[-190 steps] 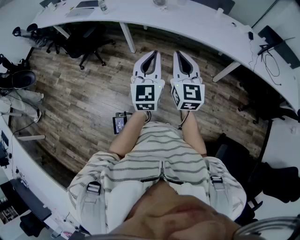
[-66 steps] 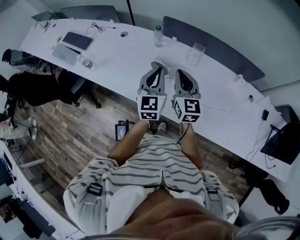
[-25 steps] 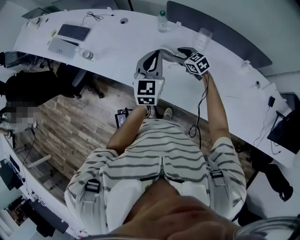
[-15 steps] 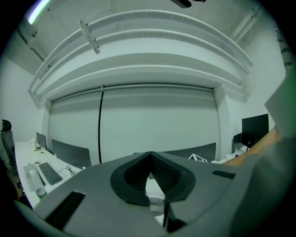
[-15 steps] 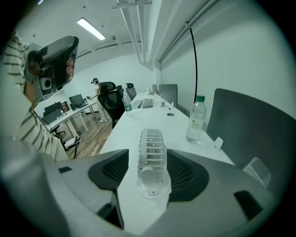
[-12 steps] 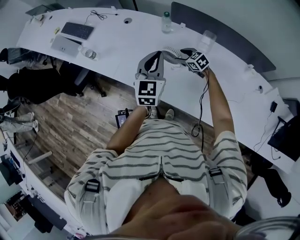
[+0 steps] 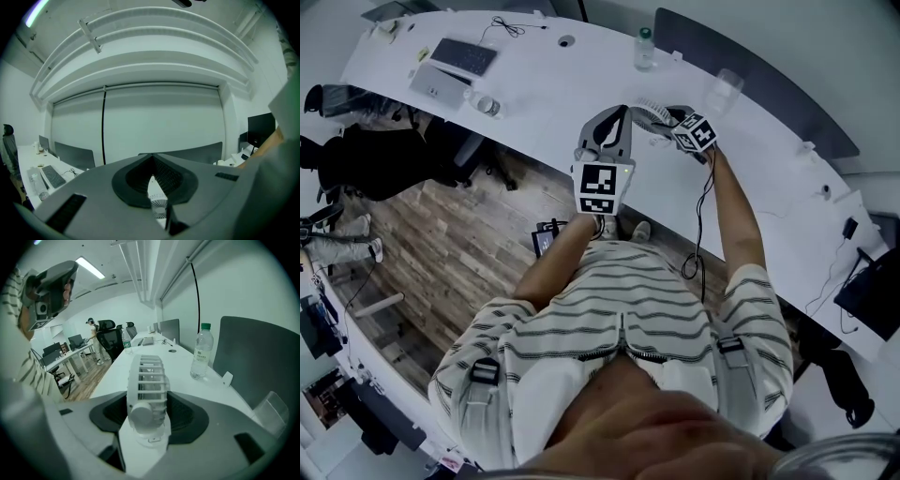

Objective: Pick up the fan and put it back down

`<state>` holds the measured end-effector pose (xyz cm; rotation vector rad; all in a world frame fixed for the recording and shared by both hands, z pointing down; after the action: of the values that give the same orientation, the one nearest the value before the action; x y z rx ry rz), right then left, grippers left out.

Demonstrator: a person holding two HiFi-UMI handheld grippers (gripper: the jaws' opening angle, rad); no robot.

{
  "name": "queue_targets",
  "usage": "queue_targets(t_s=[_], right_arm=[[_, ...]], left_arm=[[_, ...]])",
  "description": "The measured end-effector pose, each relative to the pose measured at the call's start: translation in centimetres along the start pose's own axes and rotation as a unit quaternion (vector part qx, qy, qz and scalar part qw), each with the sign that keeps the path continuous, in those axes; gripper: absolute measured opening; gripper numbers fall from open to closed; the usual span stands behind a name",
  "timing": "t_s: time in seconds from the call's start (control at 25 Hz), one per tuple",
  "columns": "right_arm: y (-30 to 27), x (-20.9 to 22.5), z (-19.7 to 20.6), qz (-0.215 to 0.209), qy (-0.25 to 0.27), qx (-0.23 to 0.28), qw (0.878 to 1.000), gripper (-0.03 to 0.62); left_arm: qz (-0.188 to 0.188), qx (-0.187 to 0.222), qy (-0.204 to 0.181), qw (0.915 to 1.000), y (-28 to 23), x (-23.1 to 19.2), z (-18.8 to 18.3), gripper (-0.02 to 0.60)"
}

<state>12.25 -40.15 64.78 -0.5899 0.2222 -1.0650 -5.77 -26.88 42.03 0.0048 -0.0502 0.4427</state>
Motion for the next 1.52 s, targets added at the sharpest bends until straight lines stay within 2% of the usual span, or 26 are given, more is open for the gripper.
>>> queue_targets(t_s=[0.24, 0.4, 0.6, 0.76, 1.08, 1.36, 1.52], right_arm=[[-0.1, 0.1, 0.2, 0.015, 0.007, 0.033, 0.999, 0.230], [0.1, -0.8, 0.7, 0.038, -0.026, 0.048, 0.998, 0.229], [1.5, -2.0, 0.4, 0.061, -0.075, 0.093, 0.991, 0.227], [3.0, -3.0, -1.3, 0.097, -0.084, 0.116, 0.985, 0.227], [6.1, -5.0, -4.4, 0.171, -0.123, 0.151, 0.966, 0.227], [8.4, -7.8, -6.5, 0.233, -0.171, 0.182, 0.940, 0.227], [9.1, -9.1, -7.2, 0.255, -0.167, 0.198, 0.932, 0.227]], left_arm=[[-0.007, 0.001, 0.001, 1.0000, 0.1, -0.5, 0.2, 0.008], [-0.006, -0.004, 0.006, 1.0000, 0.5, -0.4, 0.6, 0.008], [-0.007, -0.007, 0.013, 0.9999, 0.7, -0.1, 0.8, 0.008], [-0.005, -0.002, 0.015, 0.9999, 0.8, -0.3, 0.5, 0.008], [0.003, 0.005, 0.016, 0.9999, 0.9, 0.7, 0.0, 0.008], [0.010, 0.013, 0.015, 0.9998, 1.4, 1.0, -0.4, 0.008], [0.010, 0.008, 0.009, 0.9999, 1.4, 1.1, -0.5, 0.008]])
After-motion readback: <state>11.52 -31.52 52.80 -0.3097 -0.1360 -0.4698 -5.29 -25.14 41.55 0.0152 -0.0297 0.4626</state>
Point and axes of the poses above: the fingertips, and each gripper's own axes: y backward along the fingers, x to its right, z out of its underside, the point moved 9 cm from there along y, backward along the fingers, and after that the axes turned 7 degrees about x, right-handed, at the moved point
